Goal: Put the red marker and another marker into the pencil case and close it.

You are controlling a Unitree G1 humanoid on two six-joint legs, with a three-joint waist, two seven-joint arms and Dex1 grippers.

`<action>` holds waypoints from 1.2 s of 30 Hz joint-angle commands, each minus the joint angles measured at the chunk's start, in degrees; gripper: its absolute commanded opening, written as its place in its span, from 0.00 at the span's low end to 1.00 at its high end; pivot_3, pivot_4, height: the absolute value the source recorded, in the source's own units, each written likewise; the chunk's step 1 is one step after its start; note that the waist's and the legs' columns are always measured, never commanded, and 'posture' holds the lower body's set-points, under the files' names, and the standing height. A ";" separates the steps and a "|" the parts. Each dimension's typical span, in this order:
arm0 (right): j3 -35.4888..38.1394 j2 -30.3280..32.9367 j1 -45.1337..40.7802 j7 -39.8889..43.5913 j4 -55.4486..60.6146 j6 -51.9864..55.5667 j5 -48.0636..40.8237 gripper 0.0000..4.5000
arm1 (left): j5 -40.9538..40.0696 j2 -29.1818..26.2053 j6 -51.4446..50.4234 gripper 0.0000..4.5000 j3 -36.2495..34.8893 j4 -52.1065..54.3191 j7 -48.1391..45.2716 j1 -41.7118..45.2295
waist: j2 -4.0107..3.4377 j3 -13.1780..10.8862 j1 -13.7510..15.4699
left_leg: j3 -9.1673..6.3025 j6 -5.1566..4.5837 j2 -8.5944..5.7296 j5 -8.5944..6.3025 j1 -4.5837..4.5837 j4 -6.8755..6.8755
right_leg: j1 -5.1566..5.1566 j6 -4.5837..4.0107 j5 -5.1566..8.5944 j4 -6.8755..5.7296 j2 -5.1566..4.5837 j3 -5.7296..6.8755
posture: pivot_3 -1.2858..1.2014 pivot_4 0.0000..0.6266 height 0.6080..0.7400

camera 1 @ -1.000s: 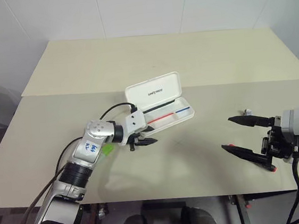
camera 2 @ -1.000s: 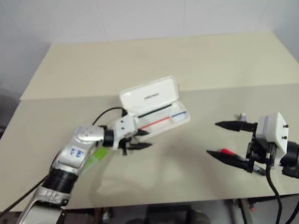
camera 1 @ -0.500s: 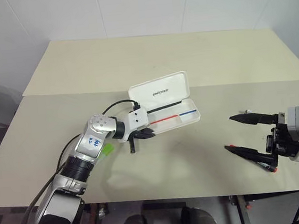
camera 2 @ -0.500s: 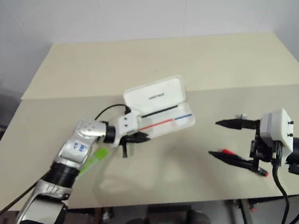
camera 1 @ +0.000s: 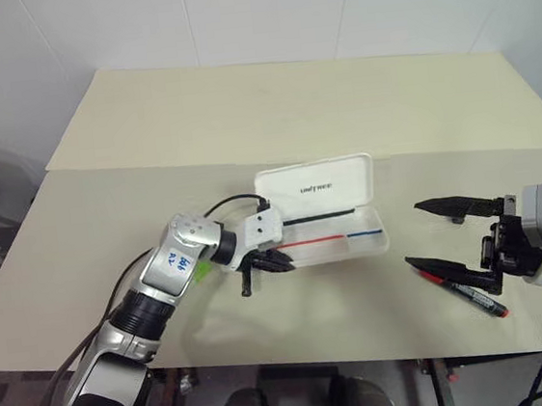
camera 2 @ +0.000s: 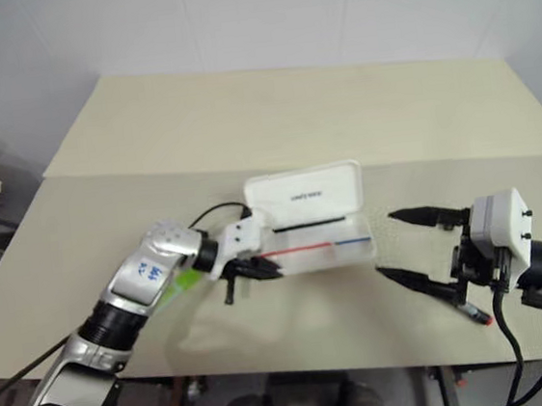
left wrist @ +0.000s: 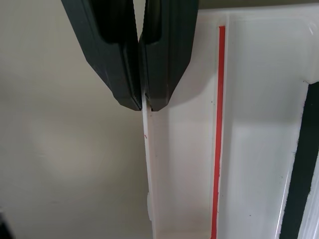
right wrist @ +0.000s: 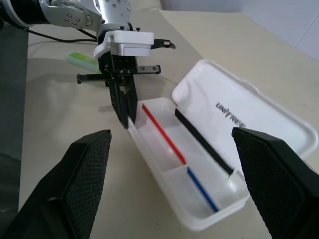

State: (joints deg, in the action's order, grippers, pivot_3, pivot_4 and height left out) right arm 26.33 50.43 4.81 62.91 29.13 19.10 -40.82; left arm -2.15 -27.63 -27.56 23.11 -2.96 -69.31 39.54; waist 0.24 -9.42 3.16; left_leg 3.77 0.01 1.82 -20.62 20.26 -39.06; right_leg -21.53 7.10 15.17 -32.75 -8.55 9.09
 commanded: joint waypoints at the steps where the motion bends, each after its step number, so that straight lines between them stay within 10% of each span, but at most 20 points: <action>1: -0.52 0.06 -0.90 -0.69 0.98 0.08 -0.34 0.91 | -0.25 -0.09 -0.22 0.01 2.09 1.97 -1.64 0.83 | 0.00 0.00 -0.06 | 0.00 0.00 0.00 0.00 -0.01 0.00 | 0.00 0.00 0.00 0.00 0.00 0.00 | 0.52 0.24 1.00; 10: 0.19 -0.64 0.88 -1.99 2.70 -0.19 -0.91 0.91 | 0.45 0.90 -3.02 0.01 4.20 3.75 -0.37 0.76 | 0.00 0.00 0.04 | -0.01 0.00 0.00 0.00 -0.01 -0.04 | 0.02 0.00 0.00 -0.02 0.00 -0.02 | 0.52 0.24 1.00; 24: -2.51 -1.91 -0.77 -2.87 1.80 -0.44 -0.33 0.91 | -4.88 3.77 -9.57 0.99 1.37 5.37 0.92 2.83 | 0.02 -0.01 -0.25 | -0.01 -0.02 0.01 0.02 -0.04 -0.08 | 0.02 0.00 0.00 -0.07 0.00 -0.05 | 0.52 0.24 1.00; 36: -3.61 -2.54 0.24 -2.25 -2.06 0.55 -0.37 0.91 | -12.76 3.99 -6.76 0.99 -8.72 7.13 4.17 -1.31 | 0.02 -0.01 -0.19 | -0.03 -0.01 0.01 0.02 -0.01 -0.07 | 0.01 -0.01 0.00 -0.05 0.00 -0.02 | 0.52 0.24 1.00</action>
State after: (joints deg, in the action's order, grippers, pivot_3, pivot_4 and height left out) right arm 21.37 48.17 4.29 60.66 27.14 19.27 -40.69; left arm -12.70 -23.67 -35.82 17.61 2.88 -66.02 38.65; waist 0.26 -9.43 2.98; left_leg 3.74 -0.01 1.83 -20.59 20.24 -39.12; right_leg -21.51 7.10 15.18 -32.81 -8.55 9.06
